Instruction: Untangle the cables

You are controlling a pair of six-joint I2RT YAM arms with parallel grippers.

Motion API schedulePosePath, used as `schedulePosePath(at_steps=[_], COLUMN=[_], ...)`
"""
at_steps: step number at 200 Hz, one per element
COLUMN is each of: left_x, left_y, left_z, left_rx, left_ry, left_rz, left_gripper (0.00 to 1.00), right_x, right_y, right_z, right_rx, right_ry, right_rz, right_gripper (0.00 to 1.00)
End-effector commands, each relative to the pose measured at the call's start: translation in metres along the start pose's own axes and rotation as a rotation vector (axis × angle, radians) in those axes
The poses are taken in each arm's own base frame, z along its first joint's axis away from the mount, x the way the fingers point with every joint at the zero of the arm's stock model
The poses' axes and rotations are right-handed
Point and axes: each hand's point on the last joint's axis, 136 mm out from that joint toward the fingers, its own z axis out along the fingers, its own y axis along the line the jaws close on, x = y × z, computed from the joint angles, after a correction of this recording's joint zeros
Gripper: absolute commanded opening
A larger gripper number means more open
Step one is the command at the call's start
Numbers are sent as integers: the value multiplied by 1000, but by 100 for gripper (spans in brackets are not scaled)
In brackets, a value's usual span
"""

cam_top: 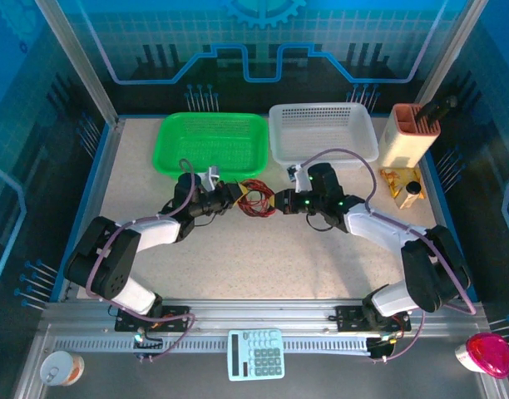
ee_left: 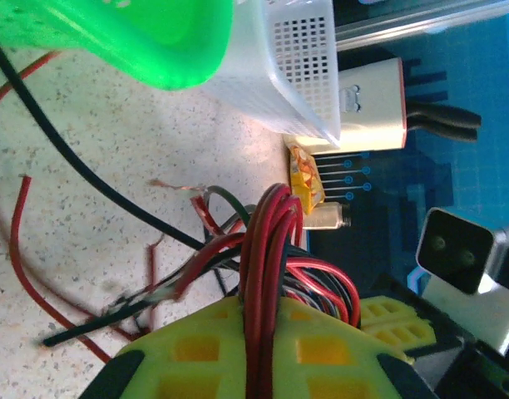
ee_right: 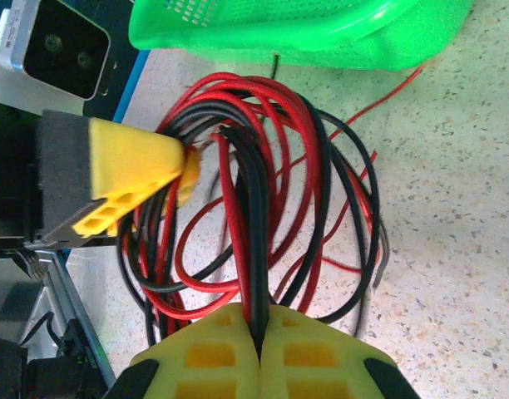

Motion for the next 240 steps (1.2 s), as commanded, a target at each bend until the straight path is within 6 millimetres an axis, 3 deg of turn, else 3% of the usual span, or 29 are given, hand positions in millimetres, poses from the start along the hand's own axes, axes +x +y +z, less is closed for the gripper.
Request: schedulePosePath(at_steps=[1, 34, 77, 88, 98, 110, 123, 135, 165, 206, 240], left_x=[-9, -3, 6, 9, 10, 11, 11, 10, 6, -2, -13], left_y=[-20, -2, 38, 45, 50, 53, 54, 53, 40, 22, 18], left_z=[-8, -10, -14, -14, -15, -18, -21, -25, -33, -48, -66], left_rx=[86, 24, -96, -116, -131, -143, -156, -172, -194, -257, -354], left_ry=[-24, -17, -20, -14, -14, -20, -27, -35, -41, -57, -108], left_rz=[6, 16, 4, -2, -5, -2, 8, 20, 80, 172, 225], left_gripper=[0, 0, 0, 17, 39, 57, 73, 83, 99, 99, 99], right_x=[2, 11, 22, 25, 28, 31, 31, 29, 25, 24, 23], right_y=[-7, -29, -55, -58, -63, -67, -69, -69, -63, -54, -38], right_z=[-5, -6, -5, -5, -6, -8, -13, -17, -22, -15, 8], right_rx=[-18, 41, 122, 141, 168, 197, 222, 244, 282, 390, 406], right_ry=[-21, -24, -15, -4, 1, 5, 0, -7, 2, 99, 176], right_rz=[37, 82, 141, 145, 146, 145, 134, 120, 58, -70, -154], right_gripper=[0, 0, 0, 7, 23, 35, 42, 45, 50, 51, 50])
